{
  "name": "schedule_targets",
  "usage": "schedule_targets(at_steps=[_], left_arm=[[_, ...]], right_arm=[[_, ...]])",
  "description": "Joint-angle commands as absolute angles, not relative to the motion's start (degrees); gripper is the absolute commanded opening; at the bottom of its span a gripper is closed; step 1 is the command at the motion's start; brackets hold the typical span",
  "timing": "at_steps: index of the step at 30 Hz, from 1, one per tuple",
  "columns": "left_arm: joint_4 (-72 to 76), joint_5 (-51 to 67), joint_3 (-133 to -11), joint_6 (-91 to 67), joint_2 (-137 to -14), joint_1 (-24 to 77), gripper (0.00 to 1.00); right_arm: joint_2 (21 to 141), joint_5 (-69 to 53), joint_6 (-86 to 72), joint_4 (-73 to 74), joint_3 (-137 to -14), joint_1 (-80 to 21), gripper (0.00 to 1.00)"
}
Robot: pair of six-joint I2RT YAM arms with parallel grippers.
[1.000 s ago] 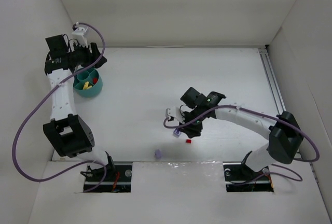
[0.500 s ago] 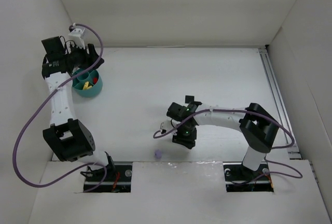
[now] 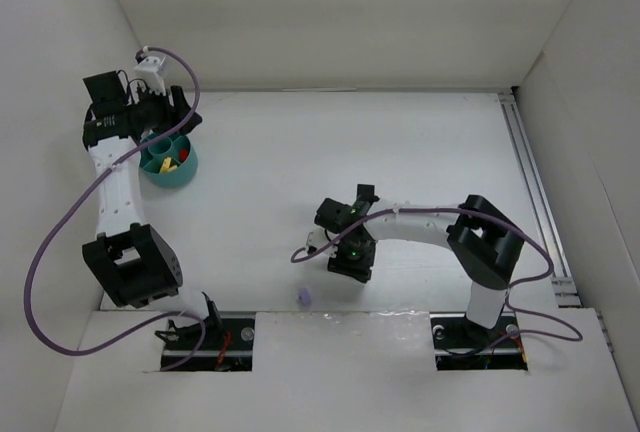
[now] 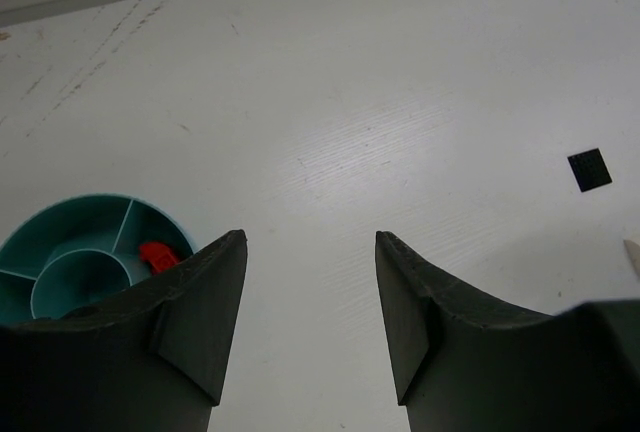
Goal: Sort the legos into containers by color
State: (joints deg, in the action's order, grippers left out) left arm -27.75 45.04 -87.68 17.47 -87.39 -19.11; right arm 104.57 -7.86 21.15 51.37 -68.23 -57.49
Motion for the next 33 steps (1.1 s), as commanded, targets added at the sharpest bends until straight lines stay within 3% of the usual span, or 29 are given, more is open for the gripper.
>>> schedule_targets(at_steps=[1,15,22,25,33], left_arm=[[-27.94,46.32,-89.82,17.84,-87.97,-19.25,0.51],[-27.95,46.32,-89.82,18.37,-87.98,-19.77,0.51],[-27.95,46.32,-90.35,18.37,-88.51,-19.78,0.51],[-27.43,46.32,-90.35,18.37,-88.51,-19.78,0.51],[-26.90,46.32,-90.35,18.37,-88.51,-19.78,0.51]], right_arm=[[104.41,-6.16,20.04,49.83,-70.49,-58.18,0.53],[107.31,-4.57,16.88,50.36,-73.30,-60.02,0.53],[108.46,-3.25,14.41,49.83,-72.78,-61.08,0.48],[108.46,-2.72,13.89,49.31,-72.16,-61.08,0.45],[108.98,-1.67,13.36,48.25,-69.88,-61.08,0.22]])
